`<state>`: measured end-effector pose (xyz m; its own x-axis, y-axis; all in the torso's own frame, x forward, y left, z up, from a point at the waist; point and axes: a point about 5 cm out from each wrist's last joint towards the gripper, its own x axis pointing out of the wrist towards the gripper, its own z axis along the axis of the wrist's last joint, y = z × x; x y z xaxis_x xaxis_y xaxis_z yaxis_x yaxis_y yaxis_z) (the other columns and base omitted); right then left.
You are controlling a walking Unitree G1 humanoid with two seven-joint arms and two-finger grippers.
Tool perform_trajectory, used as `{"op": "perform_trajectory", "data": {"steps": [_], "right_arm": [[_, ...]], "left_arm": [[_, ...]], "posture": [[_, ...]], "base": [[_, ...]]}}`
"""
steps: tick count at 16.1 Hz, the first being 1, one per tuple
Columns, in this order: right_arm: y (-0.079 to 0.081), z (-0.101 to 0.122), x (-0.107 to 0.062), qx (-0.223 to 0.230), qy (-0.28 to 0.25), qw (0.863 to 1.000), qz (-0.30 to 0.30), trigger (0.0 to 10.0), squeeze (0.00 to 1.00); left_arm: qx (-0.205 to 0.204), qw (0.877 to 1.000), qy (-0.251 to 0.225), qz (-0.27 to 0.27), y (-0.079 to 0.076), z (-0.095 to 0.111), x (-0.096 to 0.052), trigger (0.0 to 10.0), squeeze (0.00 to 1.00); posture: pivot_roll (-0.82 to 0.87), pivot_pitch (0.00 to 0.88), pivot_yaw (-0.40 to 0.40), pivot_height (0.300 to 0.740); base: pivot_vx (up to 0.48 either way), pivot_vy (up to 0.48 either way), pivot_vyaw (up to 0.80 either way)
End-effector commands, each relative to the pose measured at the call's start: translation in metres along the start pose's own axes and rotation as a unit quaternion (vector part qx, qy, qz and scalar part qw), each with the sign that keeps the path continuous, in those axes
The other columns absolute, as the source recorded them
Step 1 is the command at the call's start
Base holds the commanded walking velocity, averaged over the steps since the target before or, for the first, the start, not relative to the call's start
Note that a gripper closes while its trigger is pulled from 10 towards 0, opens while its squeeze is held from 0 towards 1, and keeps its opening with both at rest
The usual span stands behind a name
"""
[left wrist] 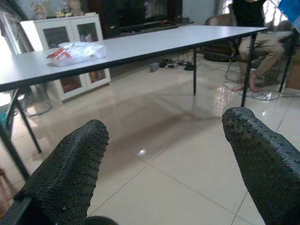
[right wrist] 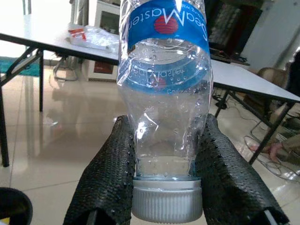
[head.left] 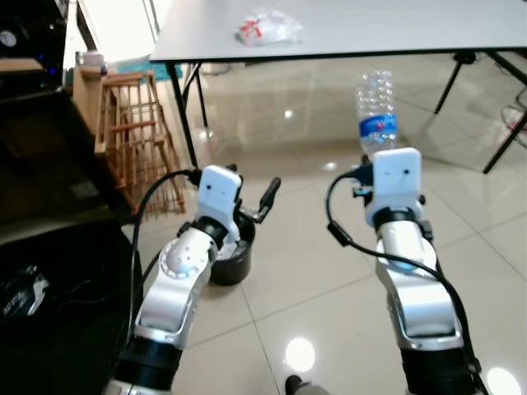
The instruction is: Picking trash to rubbish bin
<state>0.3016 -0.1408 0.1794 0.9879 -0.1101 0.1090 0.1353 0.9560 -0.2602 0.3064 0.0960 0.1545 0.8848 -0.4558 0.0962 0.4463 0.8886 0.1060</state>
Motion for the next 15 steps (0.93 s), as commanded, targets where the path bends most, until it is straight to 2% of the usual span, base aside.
{"op": "perform_trajectory", "data": {"steps": [1,6,7,12,13,14,15], "right_arm": [[0.001,0.003,-0.002,0.004,-0.007,1.000,0.001,10.0,0.00],[0.003,-0.014,-0.007,0.008,0.026,1.000,0.008,10.0,0.00],[0.002,-0.020,-0.011,0.003,0.034,0.999,0.011,10.0,0.00],[-0.005,-0.029,-0.023,-0.007,0.040,0.999,0.015,10.0,0.00],[-0.012,-0.035,-0.031,-0.011,0.044,0.999,0.015,10.0,0.00],[-0.013,-0.036,-0.033,-0.012,0.044,0.999,0.015,10.0,0.00],[-0.015,-0.043,-0.042,-0.006,0.055,0.998,0.024,10.0,0.00]], "left_arm": [[0.002,1.000,0.009,0.008,0.003,-0.005,-0.002,10.0,0.00],[0.002,0.999,0.035,0.021,0.008,-0.023,-0.014,10.0,0.00],[-0.002,0.998,0.050,0.030,0.014,-0.031,-0.023,10.0,0.00],[0.004,0.996,0.064,0.062,0.032,-0.035,-0.048,10.0,0.00],[0.008,0.995,0.065,0.071,0.034,-0.038,-0.060,10.0,0.00],[0.008,0.995,0.066,0.073,0.034,-0.039,-0.062,10.0,0.00],[0.008,0.994,0.078,0.080,0.035,-0.045,-0.071,10.0,0.00]], "posture": [[0.00,0.069,0.041,0.740],[-0.01,0.083,0.037,0.740],[0.00,0.095,0.038,0.740],[0.00,0.104,0.039,0.740],[0.00,0.111,0.041,0.740],[0.01,0.116,0.041,0.740],[0.01,0.121,0.040,0.740]], "base": [[0.000,0.000,0.00],[0.000,0.000,0.00],[0.000,0.000,0.00],[0.000,0.000,0.00],[0.000,0.000,0.00],[0.000,0.000,0.00],[0.000,0.000,0.00]]}}
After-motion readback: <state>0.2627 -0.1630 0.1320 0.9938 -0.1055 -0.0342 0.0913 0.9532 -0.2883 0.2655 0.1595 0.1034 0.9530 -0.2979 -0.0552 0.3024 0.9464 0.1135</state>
